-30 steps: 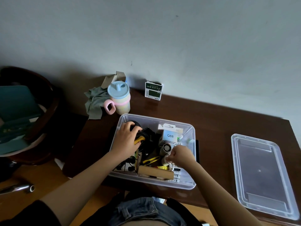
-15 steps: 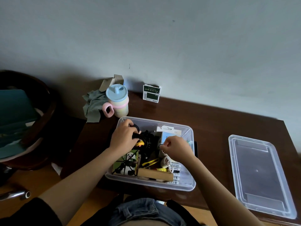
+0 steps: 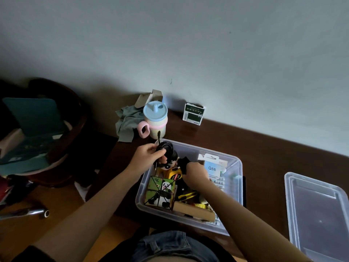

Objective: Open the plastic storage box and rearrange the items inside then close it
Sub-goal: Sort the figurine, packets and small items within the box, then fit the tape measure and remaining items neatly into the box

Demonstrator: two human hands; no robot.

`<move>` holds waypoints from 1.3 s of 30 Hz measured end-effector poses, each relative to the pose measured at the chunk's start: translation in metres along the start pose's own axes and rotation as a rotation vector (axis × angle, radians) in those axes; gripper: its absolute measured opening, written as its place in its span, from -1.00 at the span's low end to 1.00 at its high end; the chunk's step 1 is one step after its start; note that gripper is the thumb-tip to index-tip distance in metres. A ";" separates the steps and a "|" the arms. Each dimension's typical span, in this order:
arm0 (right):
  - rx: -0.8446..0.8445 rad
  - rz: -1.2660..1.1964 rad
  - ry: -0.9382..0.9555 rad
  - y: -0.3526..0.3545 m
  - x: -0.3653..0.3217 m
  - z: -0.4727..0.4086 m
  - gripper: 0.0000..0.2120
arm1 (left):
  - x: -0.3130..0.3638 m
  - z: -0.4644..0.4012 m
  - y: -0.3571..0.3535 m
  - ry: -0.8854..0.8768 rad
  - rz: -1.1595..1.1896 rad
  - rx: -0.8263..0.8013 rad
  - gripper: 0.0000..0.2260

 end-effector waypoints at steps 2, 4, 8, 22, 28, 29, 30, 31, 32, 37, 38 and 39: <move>-0.012 0.034 -0.028 -0.007 -0.002 -0.007 -0.90 | 0.000 0.002 -0.003 0.027 0.053 -0.024 -0.91; -0.019 0.072 -0.039 -0.010 -0.004 -0.011 -0.89 | -0.001 0.002 -0.005 0.053 0.084 -0.036 -0.90; 0.078 -0.031 -0.059 0.006 -0.004 -0.010 -0.86 | -0.005 -0.002 -0.005 0.079 0.109 -0.070 -0.90; 0.122 -0.502 0.319 0.038 -0.012 0.051 -0.91 | -0.022 0.003 -0.059 0.220 -0.139 -0.284 -0.62; 0.228 -0.796 0.144 0.056 0.021 0.048 -0.86 | 0.002 0.001 -0.040 0.102 0.112 -0.202 -0.91; 0.246 -0.760 0.089 0.057 0.028 0.045 -0.86 | 0.004 0.000 -0.032 0.095 0.134 -0.178 -0.90; 0.232 -0.717 0.044 0.056 0.033 0.042 -0.85 | 0.005 -0.002 -0.024 0.098 0.145 -0.151 -0.89; 0.194 -0.666 0.012 0.053 0.036 0.039 -0.84 | 0.005 -0.003 -0.016 0.107 0.144 -0.125 -0.91; 0.151 -0.617 -0.009 0.050 0.037 0.036 -0.84 | 0.003 -0.003 -0.009 0.116 0.138 -0.108 -0.95; 0.000 -0.381 0.023 0.022 0.020 0.017 -0.79 | -0.006 0.001 0.008 0.100 0.148 -0.065 -0.87; -0.041 -0.278 0.057 0.014 0.011 0.011 -0.75 | -0.008 0.002 0.009 0.095 0.144 -0.061 -0.85; -0.082 -0.198 0.083 0.005 0.003 0.007 -0.68 | -0.009 0.003 0.010 0.093 0.141 -0.060 -0.85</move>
Point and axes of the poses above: each hand's wrist, its own z-axis away from the middle knuckle, its own y-axis out of the back of the hand, x = y × z, the point moved 7 cm from there along -z, towards the middle knuckle, and after that the axes turned 1 degree about y, right-handed, at the moved point
